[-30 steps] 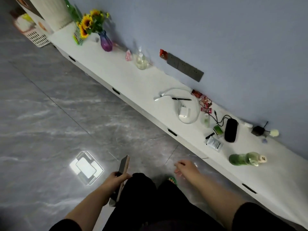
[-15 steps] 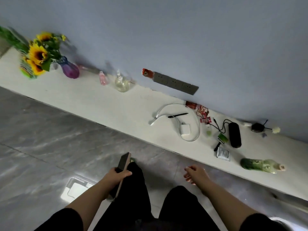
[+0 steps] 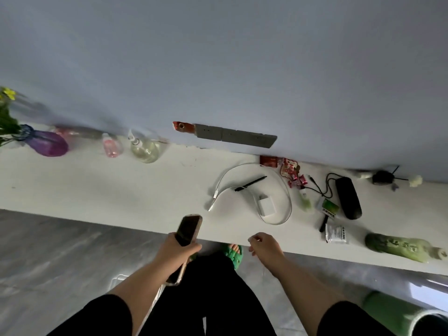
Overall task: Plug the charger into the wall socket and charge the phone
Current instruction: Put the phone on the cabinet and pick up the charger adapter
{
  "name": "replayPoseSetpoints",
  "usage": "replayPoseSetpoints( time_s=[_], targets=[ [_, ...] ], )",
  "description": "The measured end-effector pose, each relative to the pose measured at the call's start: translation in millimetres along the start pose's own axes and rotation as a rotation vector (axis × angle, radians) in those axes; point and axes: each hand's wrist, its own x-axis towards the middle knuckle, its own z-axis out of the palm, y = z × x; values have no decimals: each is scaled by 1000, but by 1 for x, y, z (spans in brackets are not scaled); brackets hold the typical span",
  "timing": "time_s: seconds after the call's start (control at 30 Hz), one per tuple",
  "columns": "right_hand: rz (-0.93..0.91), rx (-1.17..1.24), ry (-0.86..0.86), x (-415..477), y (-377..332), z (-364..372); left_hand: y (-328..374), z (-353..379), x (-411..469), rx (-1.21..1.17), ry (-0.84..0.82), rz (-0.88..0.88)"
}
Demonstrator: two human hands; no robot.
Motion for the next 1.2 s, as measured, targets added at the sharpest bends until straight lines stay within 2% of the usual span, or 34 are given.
replayPoseSetpoints(
  time_s=[0.23,0.33,0.47,0.7,0.87,1.07,1.2],
  targets=[
    [48,22,1,92,-30,48,38,7,106,442,267,-71],
    [46,-135,53,134,-28,68,35,14,156,548,339,-10],
    [-9,-282,116,165,-26,94,28,21,203,602,406,173],
    [69,-331,89,191,-15,129,11,18,254,759,517,292],
    [143,-402,104,195,-10,136,1,24,264,824,540,359],
    [131,-418,96,196,-22,131,4,21,263,802,604,409],
    [130,-427,61,198,-24,132,4,17,265,822,531,370]
  ],
)
